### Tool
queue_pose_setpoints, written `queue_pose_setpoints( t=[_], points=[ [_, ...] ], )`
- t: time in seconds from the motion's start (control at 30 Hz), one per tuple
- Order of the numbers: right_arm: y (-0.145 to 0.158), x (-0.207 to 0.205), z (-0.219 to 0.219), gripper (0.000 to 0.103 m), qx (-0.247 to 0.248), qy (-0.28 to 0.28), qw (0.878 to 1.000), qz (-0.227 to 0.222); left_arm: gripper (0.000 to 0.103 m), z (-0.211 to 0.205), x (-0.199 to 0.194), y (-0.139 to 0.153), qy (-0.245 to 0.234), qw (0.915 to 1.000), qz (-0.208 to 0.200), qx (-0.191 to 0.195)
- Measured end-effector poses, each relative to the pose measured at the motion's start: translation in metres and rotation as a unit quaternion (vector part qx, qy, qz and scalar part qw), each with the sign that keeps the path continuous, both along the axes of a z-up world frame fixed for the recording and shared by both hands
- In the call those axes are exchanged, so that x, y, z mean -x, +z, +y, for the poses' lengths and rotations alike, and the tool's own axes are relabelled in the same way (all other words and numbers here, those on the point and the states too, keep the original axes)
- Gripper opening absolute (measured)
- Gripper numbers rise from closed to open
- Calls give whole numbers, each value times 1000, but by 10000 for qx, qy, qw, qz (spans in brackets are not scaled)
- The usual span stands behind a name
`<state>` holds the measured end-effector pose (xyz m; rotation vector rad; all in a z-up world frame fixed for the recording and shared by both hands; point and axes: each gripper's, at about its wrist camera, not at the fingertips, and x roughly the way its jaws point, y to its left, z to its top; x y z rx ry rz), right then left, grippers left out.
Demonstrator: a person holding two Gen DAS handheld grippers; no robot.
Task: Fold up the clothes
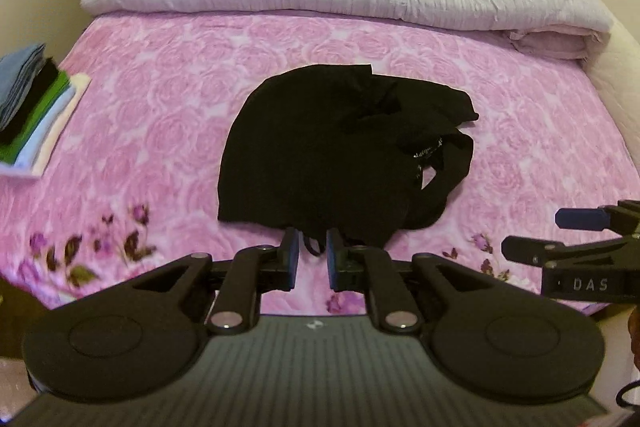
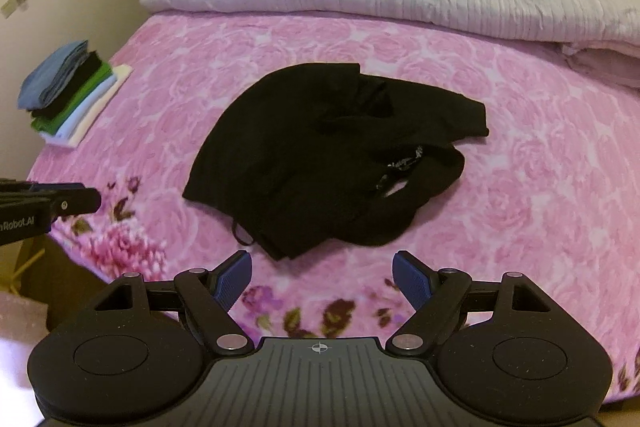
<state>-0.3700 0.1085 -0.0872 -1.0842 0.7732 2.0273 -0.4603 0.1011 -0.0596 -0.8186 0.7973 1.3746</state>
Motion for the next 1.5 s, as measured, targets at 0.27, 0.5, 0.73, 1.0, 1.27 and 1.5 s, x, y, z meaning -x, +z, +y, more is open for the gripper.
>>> queue_pose_setpoints(
  t=[0.27,0.5,0.73,1.0,1.27,1.5],
  points=[
    [-6,22,2,81,128,-612,9980,-107,11,30,16,-9,-667,9976,-120,106],
    [-16,34,6,81,229,-898,9955,-196,11,41,22,-22,-894,9956,-151,237],
    [-24,46,9,81,336,-962,9945,-259,11,44,34,-36,-886,9950,-177,416],
    [-40,57,14,81,510,-981,9933,-333,11,50,50,-58,-831,9942,-227,645],
    [-65,71,24,81,772,-1044,9903,-495,13,63,64,-90,-775,9920,-298,952],
    [-102,76,38,81,1127,-1385,9839,112,27,80,87,-132,-489,9908,-581,1119]
  ],
)
